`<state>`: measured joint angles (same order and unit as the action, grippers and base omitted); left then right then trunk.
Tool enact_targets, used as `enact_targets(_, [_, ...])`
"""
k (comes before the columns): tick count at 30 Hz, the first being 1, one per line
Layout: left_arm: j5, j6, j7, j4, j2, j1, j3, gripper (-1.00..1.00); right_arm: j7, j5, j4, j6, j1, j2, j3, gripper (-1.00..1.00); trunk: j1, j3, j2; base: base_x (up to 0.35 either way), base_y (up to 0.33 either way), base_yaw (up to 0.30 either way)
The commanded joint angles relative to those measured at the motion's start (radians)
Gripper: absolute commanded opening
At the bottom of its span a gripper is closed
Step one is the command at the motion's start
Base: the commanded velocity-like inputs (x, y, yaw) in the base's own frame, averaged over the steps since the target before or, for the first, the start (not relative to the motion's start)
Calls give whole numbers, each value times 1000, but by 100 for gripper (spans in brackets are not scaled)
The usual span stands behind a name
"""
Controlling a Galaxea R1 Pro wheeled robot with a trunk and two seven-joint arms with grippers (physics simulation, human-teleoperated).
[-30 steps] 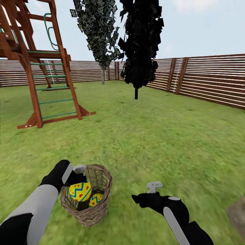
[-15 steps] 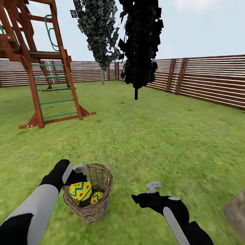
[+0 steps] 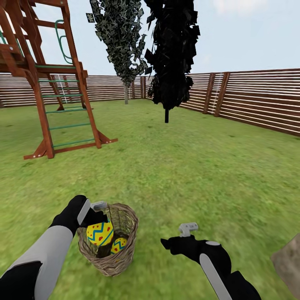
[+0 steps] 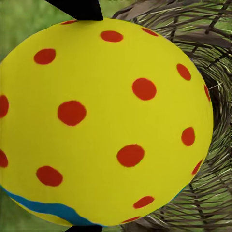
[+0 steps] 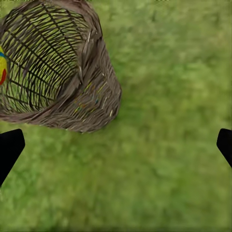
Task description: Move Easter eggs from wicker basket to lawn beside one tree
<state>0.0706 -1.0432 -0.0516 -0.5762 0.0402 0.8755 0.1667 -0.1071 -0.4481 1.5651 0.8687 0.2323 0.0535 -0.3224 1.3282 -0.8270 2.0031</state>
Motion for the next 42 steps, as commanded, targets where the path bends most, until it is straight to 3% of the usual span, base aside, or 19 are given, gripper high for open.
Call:
enact_targets(1, [7,-4,-6,-2,0,0,2,-100,-13,-10,1,3,1,0,-3,100,-4,2,-7,0,0,0])
enact_targets(22, [9,-4,-7,-7,-8,0,2,-100,-9,-10,1,2,1,0,-5,100,-85,68,-154,0,0,0])
enact_targets(29, [8,-4,-7,-135,-7,-7,2,-100,-8,-10,1,2,1,0,-4,100,-111,90,-203,0,0,0])
enact_targets(36, [10,-4,-7,-203,-9,-10,2,-100,-8,-10,-4,1,1,0,-4,100,-138,112,-252,0,0,0])
enact_targets(42, [11,-4,-7,-330,-32,-15,-9,-100,-8,-10,-5,1,1,0,-4,100,-161,131,-294,0,0,0])
